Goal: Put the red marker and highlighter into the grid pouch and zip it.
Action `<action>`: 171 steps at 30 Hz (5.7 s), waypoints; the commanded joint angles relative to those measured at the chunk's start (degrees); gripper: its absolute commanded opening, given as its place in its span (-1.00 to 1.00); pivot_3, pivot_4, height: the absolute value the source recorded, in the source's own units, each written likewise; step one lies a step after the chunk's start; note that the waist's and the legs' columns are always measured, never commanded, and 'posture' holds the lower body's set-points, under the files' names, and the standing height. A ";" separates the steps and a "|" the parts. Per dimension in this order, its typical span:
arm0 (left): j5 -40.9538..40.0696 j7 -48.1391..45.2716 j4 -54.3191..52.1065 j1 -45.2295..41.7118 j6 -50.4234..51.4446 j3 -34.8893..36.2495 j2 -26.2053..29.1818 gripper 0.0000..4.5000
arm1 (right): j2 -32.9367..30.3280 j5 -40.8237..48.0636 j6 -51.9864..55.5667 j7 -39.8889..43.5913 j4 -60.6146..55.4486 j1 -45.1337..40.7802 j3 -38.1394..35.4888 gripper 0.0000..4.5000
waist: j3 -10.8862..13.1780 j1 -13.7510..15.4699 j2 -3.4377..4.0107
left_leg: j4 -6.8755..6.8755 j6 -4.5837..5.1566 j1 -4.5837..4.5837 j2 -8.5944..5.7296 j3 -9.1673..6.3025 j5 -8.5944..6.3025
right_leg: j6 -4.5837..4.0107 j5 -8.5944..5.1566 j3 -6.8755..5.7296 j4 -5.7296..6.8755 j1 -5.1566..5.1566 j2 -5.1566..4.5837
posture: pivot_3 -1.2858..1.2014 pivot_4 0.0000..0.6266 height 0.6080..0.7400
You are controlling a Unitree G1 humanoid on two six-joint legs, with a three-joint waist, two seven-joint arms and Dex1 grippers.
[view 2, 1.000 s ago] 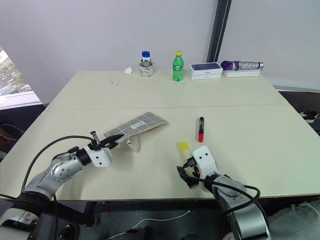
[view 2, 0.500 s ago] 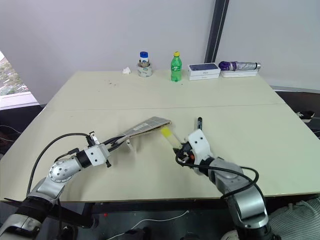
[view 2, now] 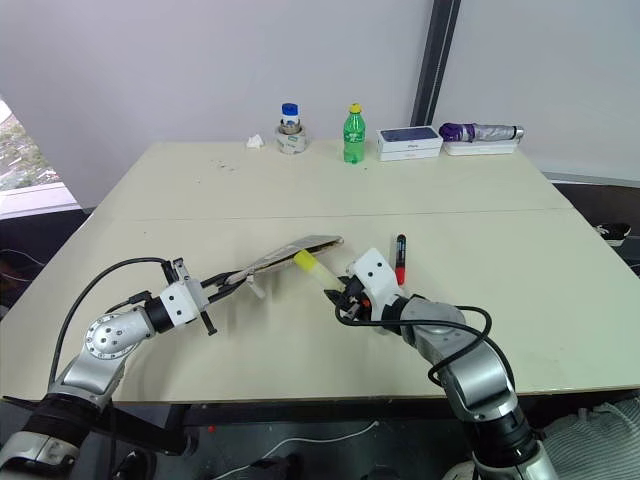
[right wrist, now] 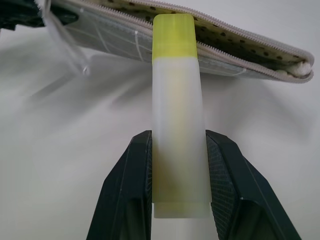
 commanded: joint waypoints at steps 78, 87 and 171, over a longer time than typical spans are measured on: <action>2.27 -5.72 2.80 -0.73 -6.19 1.48 -0.61 -1.00 | 6.46 -7.22 -3.11 -19.80 0.09 3.14 -19.77 0.95 | 0.01 0.18 0.00 | -0.06 0.05 0.00 0.02 0.16 -0.03 | 0.00 0.00 0.20 -0.06 -0.06 0.02 | 0.03 -0.52 1.00; 3.26 -5.14 3.12 -1.92 -6.17 0.95 -1.29 -1.00 | 11.03 -6.84 1.47 -23.00 9.71 -2.25 -16.54 0.95 | 0.02 -0.08 0.02 | -0.08 0.05 0.01 0.03 0.22 -0.03 | 0.00 0.00 0.24 0.00 -0.10 0.02 | 0.03 -0.52 1.00; 7.32 -4.13 1.87 -3.87 -11.68 -3.22 -0.70 -1.00 | -8.93 -16.80 -60.09 18.97 25.11 -12.89 4.03 0.98 | 0.06 0.10 -0.03 | 0.02 0.12 0.01 0.03 0.27 -0.07 | 0.01 0.00 0.25 -0.07 -0.05 0.03 | 0.03 -0.52 1.00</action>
